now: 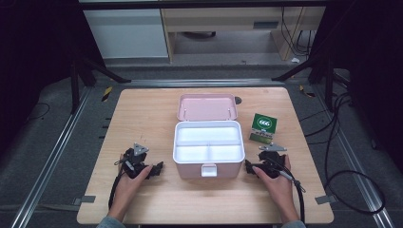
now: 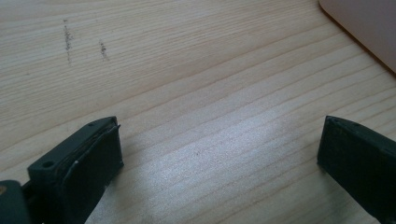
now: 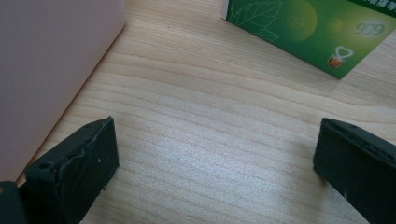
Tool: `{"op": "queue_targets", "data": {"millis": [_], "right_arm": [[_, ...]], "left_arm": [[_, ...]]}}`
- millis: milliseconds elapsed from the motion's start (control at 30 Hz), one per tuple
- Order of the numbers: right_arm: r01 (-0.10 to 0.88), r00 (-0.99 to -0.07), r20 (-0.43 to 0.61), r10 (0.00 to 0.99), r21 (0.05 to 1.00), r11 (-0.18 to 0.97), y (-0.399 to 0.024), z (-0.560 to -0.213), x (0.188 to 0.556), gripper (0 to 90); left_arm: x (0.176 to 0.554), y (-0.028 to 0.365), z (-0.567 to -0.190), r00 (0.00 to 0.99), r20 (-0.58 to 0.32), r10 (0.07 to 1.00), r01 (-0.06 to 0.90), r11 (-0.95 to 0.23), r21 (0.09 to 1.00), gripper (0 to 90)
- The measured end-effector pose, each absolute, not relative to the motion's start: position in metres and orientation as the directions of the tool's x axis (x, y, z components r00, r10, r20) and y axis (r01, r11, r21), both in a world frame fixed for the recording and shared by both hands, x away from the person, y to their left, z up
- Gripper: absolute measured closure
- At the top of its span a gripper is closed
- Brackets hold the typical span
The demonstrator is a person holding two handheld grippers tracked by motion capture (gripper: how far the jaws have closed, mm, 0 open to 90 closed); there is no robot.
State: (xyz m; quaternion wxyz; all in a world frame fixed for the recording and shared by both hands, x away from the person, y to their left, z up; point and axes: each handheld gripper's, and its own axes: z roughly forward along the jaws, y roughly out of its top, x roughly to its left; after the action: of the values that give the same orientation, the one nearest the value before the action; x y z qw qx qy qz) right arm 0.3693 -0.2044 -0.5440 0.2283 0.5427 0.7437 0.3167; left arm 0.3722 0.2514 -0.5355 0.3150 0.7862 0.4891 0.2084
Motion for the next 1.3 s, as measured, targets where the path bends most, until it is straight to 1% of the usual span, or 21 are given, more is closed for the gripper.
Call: {"op": "queue_targets", "data": {"millis": [100, 167, 233, 267, 333, 433, 500, 533, 633, 667, 800, 933, 1033, 1067, 1167, 1200, 1300], "right_arm": [[0.662, -0.315, 0.007, 0.949, 0.718, 0.214, -0.205, -0.544, 0.368, 1.6], [0.656, -0.324, 0.005, 0.946, 0.722, 0.221, -0.206, -0.543, 0.367, 4.3], [0.650, -0.324, -0.006, 0.946, 0.725, 0.228, -0.208, -0.542, 0.364, 7.2], [0.644, -0.334, -0.020, 0.942, 0.725, 0.244, -0.209, -0.540, 0.362, 7.1], [0.648, -0.347, -0.016, 0.938, 0.719, 0.252, -0.208, -0.539, 0.358, 7.1], [0.650, -0.372, -0.028, 0.928, 0.706, 0.282, -0.207, -0.537, 0.350, 7.3], [0.649, -0.388, -0.033, 0.921, 0.700, 0.298, -0.206, -0.537, 0.346, 7.2], [0.648, -0.414, -0.038, 0.909, 0.689, 0.324, -0.205, -0.536, 0.339, 6.9], [0.628, -0.457, -0.051, 0.888, 0.689, 0.363, -0.202, -0.534, 0.327, 7.2], [0.613, -0.472, -0.060, 0.880, 0.695, 0.376, -0.200, -0.532, 0.323, 7.3], [0.583, -0.513, -0.045, 0.857, 0.715, 0.386, -0.195, -0.530, 0.315, 7.1], [0.553, -0.559, -0.041, 0.828, 0.726, 0.409, -0.186, -0.529, 0.310, 7.1], [0.538, -0.583, -0.033, 0.812, 0.733, 0.416, -0.181, -0.527, 0.307, 7.4], [0.525, -0.601, -0.024, 0.799, 0.742, 0.417, -0.177, -0.526, 0.306, 7.7], [0.516, -0.615, 0.009, 0.789, 0.761, 0.394, -0.170, -0.524, 0.307, 10.7], [0.513, -0.614, 0.006, 0.790, 0.763, 0.393, -0.169, -0.523, 0.307, 11.5], [0.488, -0.635, 0.015, 0.773, 0.783, 0.385, -0.164, -0.521, 0.308, 13.8]], "left_arm": [[0.372, 0.251, -0.535, 0.441, 0.020, 0.897, 0.630, -0.325, 0.705, 0.4], [0.370, 0.251, -0.533, 0.441, 0.019, 0.897, 0.618, -0.319, 0.719, 3.5], [0.365, 0.251, -0.528, 0.443, 0.025, 0.896, 0.599, -0.317, 0.735, 2.5], [0.361, 0.251, -0.525, 0.452, 0.017, 0.892, 0.590, -0.313, 0.745, 3.0], [0.356, 0.249, -0.523, 0.462, 0.016, 0.887, 0.587, -0.320, 0.744, 2.3], [0.342, 0.244, -0.523, 0.480, 0.054, 0.876, 0.581, -0.363, 0.729, 3.6], [0.338, 0.243, -0.523, 0.487, 0.060, 0.872, 0.576, -0.371, 0.728, 3.8], [0.330, 0.239, -0.521, 0.499, 0.060, 0.864, 0.574, -0.382, 0.724, 3.9], [0.324, 0.233, -0.519, 0.518, 0.045, 0.854, 0.568, -0.383, 0.728, 4.3], [0.318, 0.225, -0.518, 0.542, 0.036, 0.840, 0.566, -0.397, 0.723, 5.2], [0.310, 0.208, -0.517, 0.587, 0.033, 0.809, 0.549, -0.428, 0.718, 6.1], [0.305, 0.192, -0.515, 0.630, 0.028, 0.776, 0.513, -0.444, 0.735, 6.2], [0.304, 0.186, -0.513, 0.640, 0.020, 0.768, 0.500, -0.436, 0.749, 10.2], [0.303, 0.180, -0.512, 0.657, 0.010, 0.754, 0.478, -0.427, 0.767, 11.6], [0.303, 0.173, -0.511, 0.661, 0.000, 0.751, 0.460, -0.405, 0.791, 18.8], [0.303, 0.171, -0.511, 0.660, -0.006, 0.751, 0.456, -0.394, 0.798, 20.4], [0.305, 0.167, -0.512, 0.659, -0.015, 0.752, 0.447, -0.376, 0.812, 22.6]]}}
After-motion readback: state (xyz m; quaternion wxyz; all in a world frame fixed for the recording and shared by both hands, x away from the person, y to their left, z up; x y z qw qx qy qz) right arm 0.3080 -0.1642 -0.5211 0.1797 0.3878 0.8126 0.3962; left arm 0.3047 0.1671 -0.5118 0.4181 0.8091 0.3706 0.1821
